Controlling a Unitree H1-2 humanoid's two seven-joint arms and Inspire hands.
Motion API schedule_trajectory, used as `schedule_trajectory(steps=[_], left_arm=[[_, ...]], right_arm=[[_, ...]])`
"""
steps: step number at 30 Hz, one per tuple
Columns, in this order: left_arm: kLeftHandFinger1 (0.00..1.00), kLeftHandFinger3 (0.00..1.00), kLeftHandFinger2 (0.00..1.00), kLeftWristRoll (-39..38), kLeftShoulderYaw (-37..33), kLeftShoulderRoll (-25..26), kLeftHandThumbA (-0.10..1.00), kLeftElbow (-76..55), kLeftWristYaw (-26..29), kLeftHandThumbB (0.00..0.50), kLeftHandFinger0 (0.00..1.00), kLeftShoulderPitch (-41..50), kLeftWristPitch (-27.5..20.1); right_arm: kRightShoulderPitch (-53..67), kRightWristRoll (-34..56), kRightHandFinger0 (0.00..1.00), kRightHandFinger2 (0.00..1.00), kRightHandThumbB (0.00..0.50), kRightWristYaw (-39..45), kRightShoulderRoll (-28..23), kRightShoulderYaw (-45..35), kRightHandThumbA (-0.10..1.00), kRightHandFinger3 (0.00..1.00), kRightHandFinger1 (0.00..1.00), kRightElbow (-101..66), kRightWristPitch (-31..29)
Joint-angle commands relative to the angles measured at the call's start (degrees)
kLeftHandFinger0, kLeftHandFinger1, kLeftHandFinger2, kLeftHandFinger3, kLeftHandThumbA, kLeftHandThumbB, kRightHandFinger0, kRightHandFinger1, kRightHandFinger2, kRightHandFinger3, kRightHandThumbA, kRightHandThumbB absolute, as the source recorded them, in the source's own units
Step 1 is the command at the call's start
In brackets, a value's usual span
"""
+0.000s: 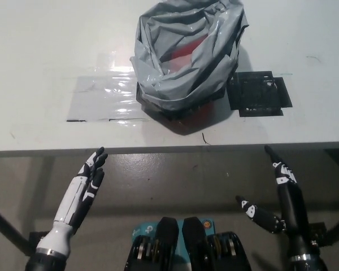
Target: Use the right hand to pick up a rubix's cube and place it into a plastic bag and lift the bag
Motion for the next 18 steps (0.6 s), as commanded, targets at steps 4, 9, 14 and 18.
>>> schedule_trajectory(steps=[4, 9, 14, 18], left_arm=[[1.0, 1.0, 1.0, 0.27, 0.4, 1.68, 1.0, -3.18, -0.53, 0.148, 1.0, 0.16, -1.96], [1.0, 1.0, 1.0, -0.19, 0.27, 1.65, 1.0, -3.53, -0.83, 0.159, 1.0, 1.16, -1.69], [1.0, 1.0, 1.0, -0.01, 0.11, 1.58, 1.0, -3.87, -0.85, 0.147, 1.0, 2.05, -1.58], [1.0, 1.0, 1.0, -0.43, 0.2, 1.46, 1.0, -3.89, -0.9, 0.151, 1.0, 2.26, -1.67]], right_arm=[[-0.03, -2.68, 1.0, 1.0, 0.238, -2.7, 1.59, -0.1, 0.76, 1.0, 1.0, -1.62, -11.67], [1.26, -2.82, 1.0, 1.0, 0.239, -2.08, 2.3, -0.58, 0.76, 1.0, 1.0, -1.85, -12.4], [2.03, -2.54, 1.0, 1.0, 0.218, -1.9, 2.25, -0.02, 0.71, 1.0, 1.0, -2.05, -12.47], [2.15, -2.56, 1.0, 1.0, 0.223, -1.79, 2.35, 0.06, 0.71, 1.0, 1.0, -1.95, -12.47]])
